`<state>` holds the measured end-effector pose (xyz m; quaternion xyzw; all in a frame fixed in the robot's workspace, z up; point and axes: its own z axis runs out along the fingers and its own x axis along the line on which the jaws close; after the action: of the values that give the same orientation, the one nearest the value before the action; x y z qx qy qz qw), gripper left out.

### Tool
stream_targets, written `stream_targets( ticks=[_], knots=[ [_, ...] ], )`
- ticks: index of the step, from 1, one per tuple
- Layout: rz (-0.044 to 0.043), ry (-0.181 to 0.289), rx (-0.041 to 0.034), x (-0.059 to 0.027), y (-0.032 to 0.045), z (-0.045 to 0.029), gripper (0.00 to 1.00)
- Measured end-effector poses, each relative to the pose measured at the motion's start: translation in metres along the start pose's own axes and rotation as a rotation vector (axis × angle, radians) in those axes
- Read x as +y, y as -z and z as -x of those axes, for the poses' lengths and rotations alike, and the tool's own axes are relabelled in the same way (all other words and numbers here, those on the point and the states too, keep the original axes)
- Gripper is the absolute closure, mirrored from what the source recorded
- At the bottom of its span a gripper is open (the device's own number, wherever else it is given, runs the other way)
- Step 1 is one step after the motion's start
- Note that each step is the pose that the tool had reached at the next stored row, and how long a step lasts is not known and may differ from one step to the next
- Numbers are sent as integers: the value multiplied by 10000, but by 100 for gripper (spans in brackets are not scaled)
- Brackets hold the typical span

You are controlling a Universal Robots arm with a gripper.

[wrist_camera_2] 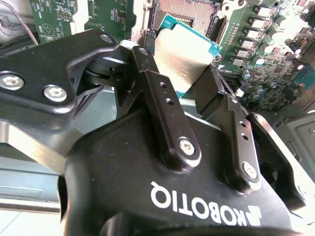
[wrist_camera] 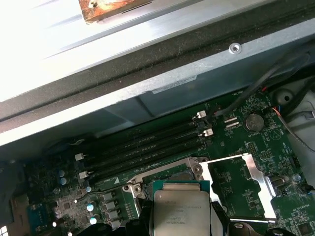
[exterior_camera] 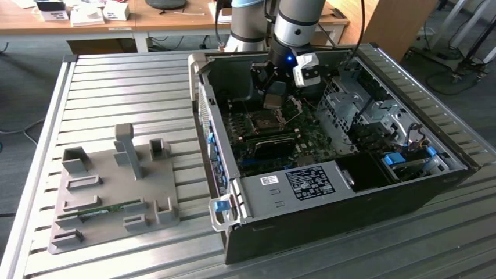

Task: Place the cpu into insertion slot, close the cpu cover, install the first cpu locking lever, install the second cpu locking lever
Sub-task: 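Place the cpu into insertion slot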

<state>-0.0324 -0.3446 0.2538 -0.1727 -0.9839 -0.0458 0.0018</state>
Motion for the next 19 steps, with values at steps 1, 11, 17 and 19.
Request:
stream_targets(
  ticks=[1, 11, 17, 19],
  knots=[
    [1, 0, 0, 0, 0, 0, 46],
    [10, -451, -40, 0, -1, 0, 46],
    [10, -487, -44, 0, -1, 0, 46],
    [10, -487, -44, 0, -1, 0, 46]
  ],
)
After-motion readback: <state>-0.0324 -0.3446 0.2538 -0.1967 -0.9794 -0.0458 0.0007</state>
